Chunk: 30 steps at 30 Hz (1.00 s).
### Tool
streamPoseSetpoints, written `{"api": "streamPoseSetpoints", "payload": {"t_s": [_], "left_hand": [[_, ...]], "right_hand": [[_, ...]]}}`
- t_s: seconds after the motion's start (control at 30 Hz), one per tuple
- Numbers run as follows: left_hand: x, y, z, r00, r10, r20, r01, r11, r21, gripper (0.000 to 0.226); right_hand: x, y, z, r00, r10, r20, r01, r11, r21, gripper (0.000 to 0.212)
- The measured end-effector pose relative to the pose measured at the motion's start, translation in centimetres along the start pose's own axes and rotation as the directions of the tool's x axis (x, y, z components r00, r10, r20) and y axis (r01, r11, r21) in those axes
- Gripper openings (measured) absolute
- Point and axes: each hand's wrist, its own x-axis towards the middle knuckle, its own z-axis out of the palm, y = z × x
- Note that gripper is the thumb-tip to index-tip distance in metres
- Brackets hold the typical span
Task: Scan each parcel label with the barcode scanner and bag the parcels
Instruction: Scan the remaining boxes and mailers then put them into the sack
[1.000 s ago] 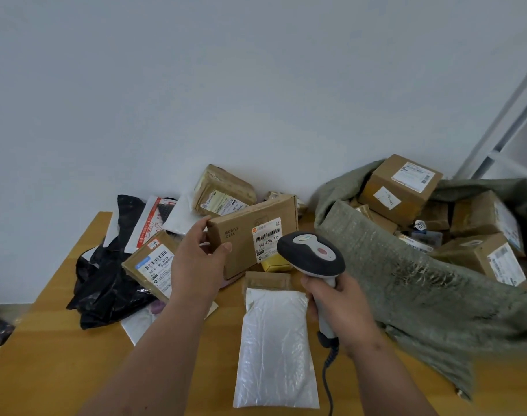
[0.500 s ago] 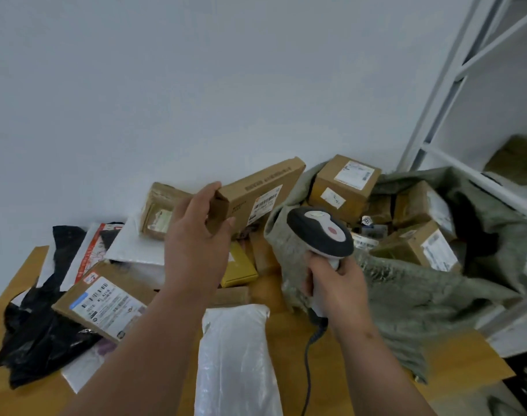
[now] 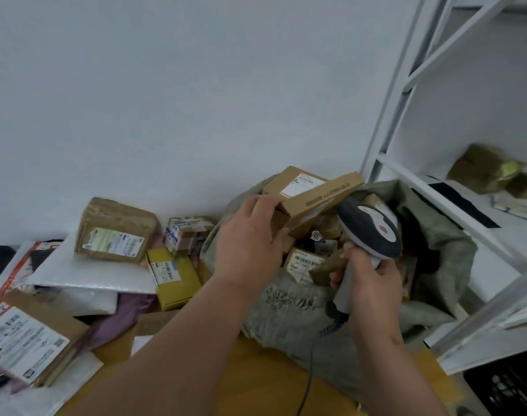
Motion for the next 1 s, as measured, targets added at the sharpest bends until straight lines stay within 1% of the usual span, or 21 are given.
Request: {"api": "streamPoseSetpoints", "payload": {"t_s": [0.13, 0.2, 0.23, 0.27, 0.33, 0.4, 0.43, 0.47, 0.53, 0.63, 0.73, 0.83, 0.9, 1.0], "left_hand": [[1.0, 1.5, 3.8, 0.996, -0.028, 0.090, 0.031, 0.999, -0.033, 0.033], [1.4, 1.8, 5.8, 0.986, -0.058, 0.159, 0.062, 0.998, -0.016, 0.031], [1.5, 1.9, 6.8, 0.974, -0.075, 0.216, 0.075, 0.997, 0.007, 0.033], [1.4, 1.9, 7.7, 0.954, -0.092, 0.285, 0.085, 0.996, 0.035, 0.036], [1.2, 1.6, 9.0, 0.894, -0.138, 0.427, 0.113, 0.990, 0.083, 0.044], [1.0, 1.0, 9.4, 0.844, -0.187, 0.502, 0.126, 0.980, 0.153, 0.046], [0.9, 0.7, 9.2, 0.842, -0.197, 0.502, 0.103, 0.973, 0.209, 0.044], [0.9, 0.4, 8.8, 0.854, -0.197, 0.482, 0.074, 0.962, 0.264, 0.042], [0.9, -0.3, 7.6, 0.895, -0.194, 0.402, 0.064, 0.947, 0.316, 0.037], [0.7, -1.8, 5.1, 0.921, -0.235, 0.312, 0.133, 0.940, 0.314, 0.035], [-0.4, -4.7, 2.3, 0.924, -0.298, 0.240, 0.213, 0.922, 0.324, 0.037], [-2.3, -8.4, -0.6, 0.899, -0.409, 0.158, 0.348, 0.884, 0.312, 0.035], [-3.8, -11.2, -2.5, 0.864, -0.494, 0.102, 0.440, 0.836, 0.328, 0.034], [-6.5, -15.3, -5.7, 0.799, -0.600, 0.032, 0.554, 0.756, 0.347, 0.034]], "right_hand": [[1.4, 0.0, -1.7, 1.000, 0.007, 0.016, -0.007, 1.000, 0.015, 0.019], [2.0, 0.2, -2.2, 1.000, 0.019, 0.018, -0.019, 1.000, 0.005, 0.018], [2.2, 0.3, -2.4, 0.999, 0.030, 0.022, -0.030, 1.000, 0.000, 0.016], [2.5, 0.4, -2.5, 0.999, 0.044, 0.032, -0.044, 0.999, -0.009, 0.016], [2.9, 0.8, -2.6, 0.996, 0.073, 0.057, -0.072, 0.997, -0.029, 0.016], [3.1, 1.0, -2.6, 0.993, 0.089, 0.080, -0.086, 0.995, -0.043, 0.014], [3.1, 1.2, -2.5, 0.991, 0.095, 0.093, -0.091, 0.995, -0.042, 0.013], [3.1, 1.3, -2.3, 0.989, 0.103, 0.105, -0.099, 0.994, -0.036, 0.012], [2.9, 1.4, -1.6, 0.984, 0.123, 0.127, -0.119, 0.992, -0.041, 0.012], [2.2, 1.5, -0.1, 0.972, 0.140, 0.188, -0.124, 0.987, -0.099, 0.016], [0.8, 1.4, 2.3, 0.949, 0.147, 0.277, -0.116, 0.985, -0.126, 0.010], [-1.2, 1.5, 5.3, 0.913, 0.163, 0.373, -0.095, 0.976, -0.194, 0.016], [-2.9, 2.0, 7.5, 0.886, 0.176, 0.429, -0.077, 0.968, -0.239, 0.018], [-5.9, 3.6, 11.1, 0.838, 0.201, 0.507, -0.069, 0.961, -0.267, 0.014]]}}
